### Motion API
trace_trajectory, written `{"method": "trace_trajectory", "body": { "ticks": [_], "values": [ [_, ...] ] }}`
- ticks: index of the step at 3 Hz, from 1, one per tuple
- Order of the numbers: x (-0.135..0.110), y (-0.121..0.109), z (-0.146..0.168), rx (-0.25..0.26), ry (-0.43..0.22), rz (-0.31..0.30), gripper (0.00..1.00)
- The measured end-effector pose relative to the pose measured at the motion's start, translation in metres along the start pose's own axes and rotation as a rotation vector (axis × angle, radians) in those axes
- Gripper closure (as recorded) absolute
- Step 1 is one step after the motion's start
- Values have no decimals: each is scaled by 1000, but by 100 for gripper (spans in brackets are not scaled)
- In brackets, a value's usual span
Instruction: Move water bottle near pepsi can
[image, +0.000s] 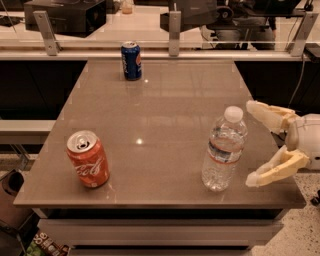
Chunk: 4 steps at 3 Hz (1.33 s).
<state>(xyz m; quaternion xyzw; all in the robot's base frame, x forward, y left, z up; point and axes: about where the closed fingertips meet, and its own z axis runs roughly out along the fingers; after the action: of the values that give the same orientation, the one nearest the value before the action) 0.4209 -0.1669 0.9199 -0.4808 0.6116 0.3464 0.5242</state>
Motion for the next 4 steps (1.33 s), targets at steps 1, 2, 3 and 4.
{"method": "trace_trajectory", "body": {
  "ticks": [1,2,3,4],
  "values": [
    [-7,6,8,-18,-26,-22,0],
    [-13,16,16,-46,-24,-29,0],
    [-23,28,24,-80,-2,-33,0],
    [-31,37,39,-119,2,-34,18]
  ]
}}
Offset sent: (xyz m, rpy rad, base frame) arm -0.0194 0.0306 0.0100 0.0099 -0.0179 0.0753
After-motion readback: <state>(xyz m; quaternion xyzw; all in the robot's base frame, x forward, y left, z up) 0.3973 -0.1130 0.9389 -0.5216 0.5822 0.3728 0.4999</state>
